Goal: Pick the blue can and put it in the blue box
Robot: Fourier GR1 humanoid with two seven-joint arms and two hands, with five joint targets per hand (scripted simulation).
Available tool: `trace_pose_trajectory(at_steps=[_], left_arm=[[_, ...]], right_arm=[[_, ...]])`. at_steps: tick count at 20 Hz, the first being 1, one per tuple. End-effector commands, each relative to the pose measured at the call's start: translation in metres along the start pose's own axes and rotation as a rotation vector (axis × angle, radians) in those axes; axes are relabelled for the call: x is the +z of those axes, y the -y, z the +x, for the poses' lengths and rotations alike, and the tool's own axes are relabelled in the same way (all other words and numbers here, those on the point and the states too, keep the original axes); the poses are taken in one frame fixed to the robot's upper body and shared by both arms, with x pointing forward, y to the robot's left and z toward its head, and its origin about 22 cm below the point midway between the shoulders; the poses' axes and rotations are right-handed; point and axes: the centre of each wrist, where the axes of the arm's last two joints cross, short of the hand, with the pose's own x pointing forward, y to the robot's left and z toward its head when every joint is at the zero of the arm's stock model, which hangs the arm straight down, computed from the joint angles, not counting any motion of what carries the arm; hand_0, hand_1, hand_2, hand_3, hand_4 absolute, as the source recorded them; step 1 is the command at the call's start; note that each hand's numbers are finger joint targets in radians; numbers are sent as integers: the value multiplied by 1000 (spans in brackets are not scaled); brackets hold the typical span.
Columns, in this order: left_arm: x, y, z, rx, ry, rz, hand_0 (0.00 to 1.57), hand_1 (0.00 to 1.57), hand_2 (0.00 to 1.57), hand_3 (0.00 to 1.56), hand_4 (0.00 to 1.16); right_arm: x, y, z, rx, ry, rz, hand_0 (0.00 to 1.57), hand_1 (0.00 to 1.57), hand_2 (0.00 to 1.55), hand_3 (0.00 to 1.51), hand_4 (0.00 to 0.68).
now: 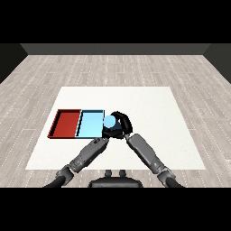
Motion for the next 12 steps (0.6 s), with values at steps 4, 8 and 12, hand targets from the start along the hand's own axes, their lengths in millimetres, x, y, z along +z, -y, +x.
trace_pose_trajectory(at_steps=[4,8,12], left_arm=[[3,15,-7,-60,-41,47,1571,1571,1555,1458,1129],[-5,15,13,-56,-30,66,1571,1571,1554,1463,1138],[-16,0,1,-107,-2,95,1571,1571,1555,1467,1141]], right_arm=[[-6,-26,23,-66,5,11,1417,1417,1455,1370,527],[-9,-9,0,-36,-10,12,1424,1424,1456,1374,531],[-4,-10,5,-56,14,15,1332,1332,1403,1302,496]])
